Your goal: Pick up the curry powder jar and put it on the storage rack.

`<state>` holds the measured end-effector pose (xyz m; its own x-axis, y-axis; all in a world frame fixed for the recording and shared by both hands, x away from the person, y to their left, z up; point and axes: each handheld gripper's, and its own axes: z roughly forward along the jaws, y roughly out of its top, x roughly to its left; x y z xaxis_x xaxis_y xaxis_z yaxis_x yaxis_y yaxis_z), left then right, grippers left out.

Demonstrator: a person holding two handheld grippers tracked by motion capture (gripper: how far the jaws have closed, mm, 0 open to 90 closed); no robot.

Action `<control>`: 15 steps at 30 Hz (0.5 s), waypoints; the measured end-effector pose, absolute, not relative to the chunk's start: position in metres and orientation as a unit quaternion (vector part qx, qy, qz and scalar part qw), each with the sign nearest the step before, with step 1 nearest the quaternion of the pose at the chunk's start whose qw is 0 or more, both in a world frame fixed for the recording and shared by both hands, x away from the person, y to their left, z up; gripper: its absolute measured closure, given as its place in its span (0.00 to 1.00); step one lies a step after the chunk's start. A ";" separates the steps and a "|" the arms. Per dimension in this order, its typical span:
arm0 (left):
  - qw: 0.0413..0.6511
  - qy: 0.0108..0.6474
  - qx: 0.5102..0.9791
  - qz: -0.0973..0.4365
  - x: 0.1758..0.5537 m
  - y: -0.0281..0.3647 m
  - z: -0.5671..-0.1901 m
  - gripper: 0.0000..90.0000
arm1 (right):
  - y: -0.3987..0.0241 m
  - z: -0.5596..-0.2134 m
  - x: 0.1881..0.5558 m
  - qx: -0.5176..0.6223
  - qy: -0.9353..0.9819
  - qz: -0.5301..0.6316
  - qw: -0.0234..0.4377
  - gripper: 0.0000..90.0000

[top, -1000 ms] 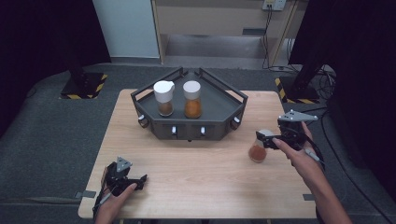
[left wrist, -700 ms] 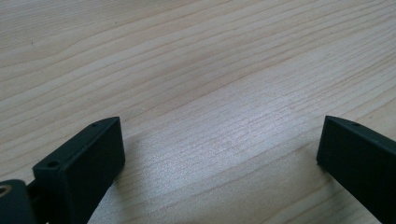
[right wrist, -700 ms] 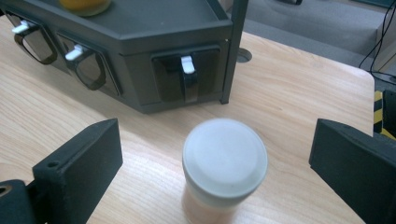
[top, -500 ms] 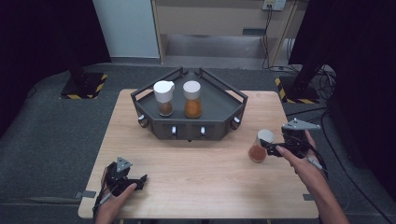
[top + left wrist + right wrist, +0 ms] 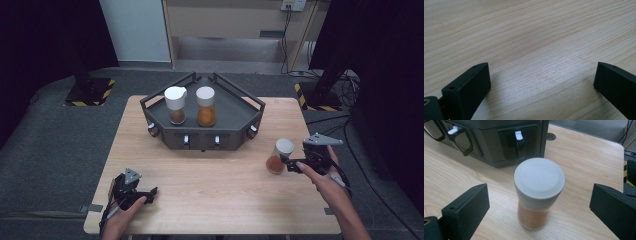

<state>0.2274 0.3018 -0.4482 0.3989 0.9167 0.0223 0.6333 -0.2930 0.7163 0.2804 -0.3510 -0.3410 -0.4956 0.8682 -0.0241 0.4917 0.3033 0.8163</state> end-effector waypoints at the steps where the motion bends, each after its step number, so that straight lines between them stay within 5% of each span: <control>1: 0.320 0.501 0.773 0.222 0.227 0.302 -0.448 0.00 | -0.351 -0.342 0.280 0.442 0.771 0.392 0.240 0.03; 15: 0.320 0.501 0.773 0.222 0.227 0.302 -0.448 0.00 | -0.353 -0.355 0.276 0.448 0.769 0.386 0.241 0.03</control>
